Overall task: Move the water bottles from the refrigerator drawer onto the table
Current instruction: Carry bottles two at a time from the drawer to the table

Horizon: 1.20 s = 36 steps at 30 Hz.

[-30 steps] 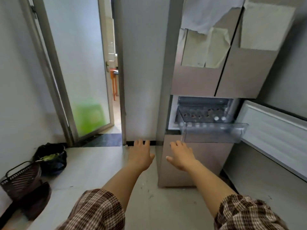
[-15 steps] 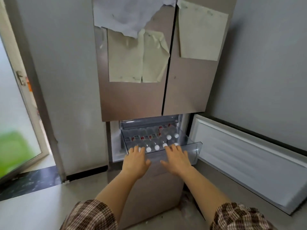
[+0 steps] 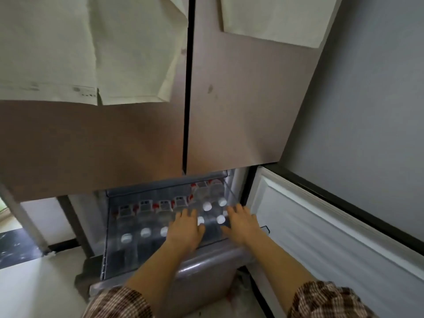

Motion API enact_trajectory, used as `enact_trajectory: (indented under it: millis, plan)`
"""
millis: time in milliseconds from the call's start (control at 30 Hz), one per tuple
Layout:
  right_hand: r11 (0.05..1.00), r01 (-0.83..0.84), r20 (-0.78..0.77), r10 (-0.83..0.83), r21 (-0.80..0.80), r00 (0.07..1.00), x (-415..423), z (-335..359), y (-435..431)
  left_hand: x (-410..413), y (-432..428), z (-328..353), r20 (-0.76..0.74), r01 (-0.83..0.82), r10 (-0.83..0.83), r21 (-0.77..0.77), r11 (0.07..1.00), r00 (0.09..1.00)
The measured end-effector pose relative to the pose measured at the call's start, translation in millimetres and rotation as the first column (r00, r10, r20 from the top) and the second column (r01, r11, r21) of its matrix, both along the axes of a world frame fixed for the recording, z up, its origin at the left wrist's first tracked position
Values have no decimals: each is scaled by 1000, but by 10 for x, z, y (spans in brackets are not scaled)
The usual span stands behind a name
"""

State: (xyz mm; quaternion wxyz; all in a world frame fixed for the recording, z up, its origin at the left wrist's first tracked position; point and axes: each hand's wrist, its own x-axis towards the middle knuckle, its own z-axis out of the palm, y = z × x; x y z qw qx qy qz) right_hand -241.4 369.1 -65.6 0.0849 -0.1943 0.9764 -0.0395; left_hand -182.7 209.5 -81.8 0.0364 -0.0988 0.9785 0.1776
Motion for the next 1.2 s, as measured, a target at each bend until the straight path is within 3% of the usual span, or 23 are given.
enact_trajectory:
  millis: [267,633,800,1067,1200]
  plan:
    - [989,-58,203,85,-135,975,-1000,-477,-153,-903,134,-448,103,-29,26,33,999,994]
    - [994,-70,221,86,-83,972,-1362,-761,-385,-1277,182,-584,53,-84,79,92,992,995]
    - [987,-126,176,142,-100,974,-1355,-698,-344,-1254,171,-559,34,-90,87,85,992,996]
    - [966,-241,76,248,-88,966,-1116,-636,-190,-881,91,-544,75,-157,169,-138,978,983]
    - [923,-385,-59,383,-22,922,-990,-503,-140,-738,91,-388,-30,-131,128,-185,974,991]
